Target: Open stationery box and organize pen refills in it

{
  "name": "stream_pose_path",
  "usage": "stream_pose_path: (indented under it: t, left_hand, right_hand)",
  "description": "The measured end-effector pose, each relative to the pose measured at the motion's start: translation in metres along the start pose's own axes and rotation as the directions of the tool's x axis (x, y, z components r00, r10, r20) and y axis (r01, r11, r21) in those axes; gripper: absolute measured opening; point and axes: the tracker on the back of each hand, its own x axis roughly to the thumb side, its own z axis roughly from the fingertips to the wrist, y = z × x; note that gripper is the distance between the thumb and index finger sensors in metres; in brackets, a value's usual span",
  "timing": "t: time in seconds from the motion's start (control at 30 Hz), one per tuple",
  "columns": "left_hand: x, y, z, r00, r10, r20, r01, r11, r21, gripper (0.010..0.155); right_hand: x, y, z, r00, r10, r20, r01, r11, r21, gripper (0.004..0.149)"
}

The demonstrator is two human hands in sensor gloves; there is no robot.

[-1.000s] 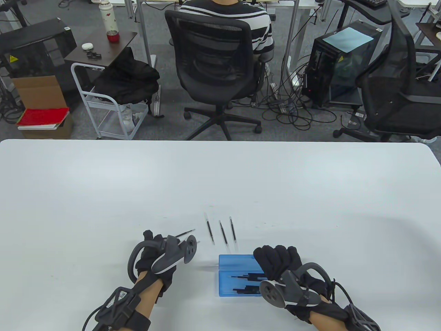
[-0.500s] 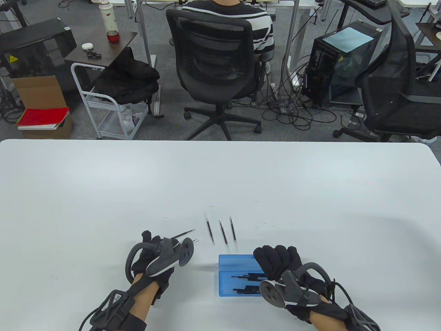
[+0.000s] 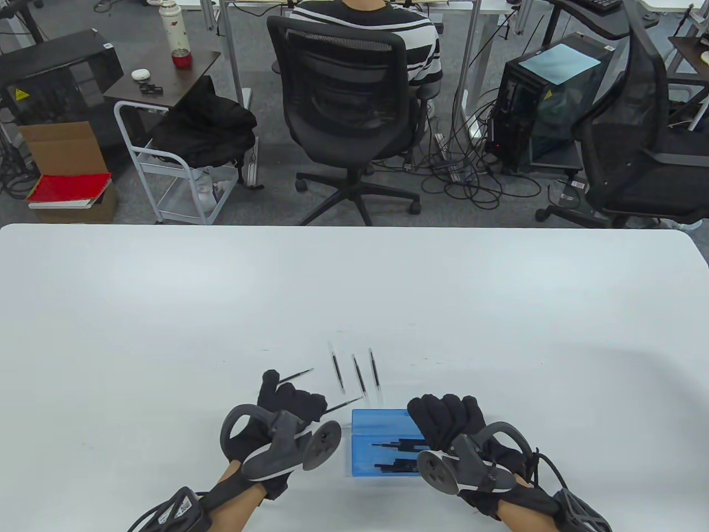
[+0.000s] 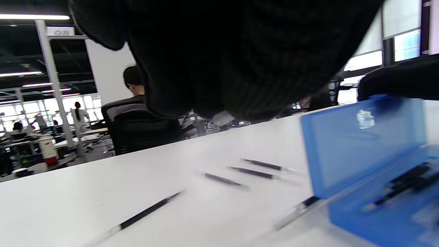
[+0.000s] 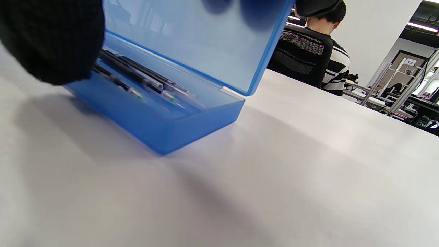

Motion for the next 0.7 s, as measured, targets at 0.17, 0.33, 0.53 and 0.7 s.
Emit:
stream_pose_path:
  t: [0.17, 0.33, 0.53, 0.7]
  left_hand:
    - [0.043, 0.004, 0.006, 0.99, -0.046, 0.136, 0.045, 0.999, 0.012, 0.051]
    - [0.073, -0.009, 0.006, 0.97, -0.104, 0.222, 0.108, 0.994, -0.006, 0.051]
    - [0.095, -0.027, -0.002, 0.959, -0.12, 0.256, 0.131, 0.991, -0.027, 0.051]
    - [0.111, -0.036, -0.008, 0.954, -0.149, 0.262, 0.154, 0.988, 0.001, 0.051]
  right_hand:
    - [0.0, 0.0, 0.0, 1.0, 0.002, -0.001, -0.002, 1.0, 0.0, 0.123]
    - [0.0, 0.0, 0.0, 1.0, 0.0, -0.001, 0.0, 1.0, 0.0, 0.122]
    - [0.0, 0.0, 0.0, 1.0, 0.0, -0.001, 0.0, 1.0, 0.0, 0.122]
    - [0.0, 0.0, 0.0, 1.0, -0.003, 0.001, 0.003, 1.0, 0.001, 0.122]
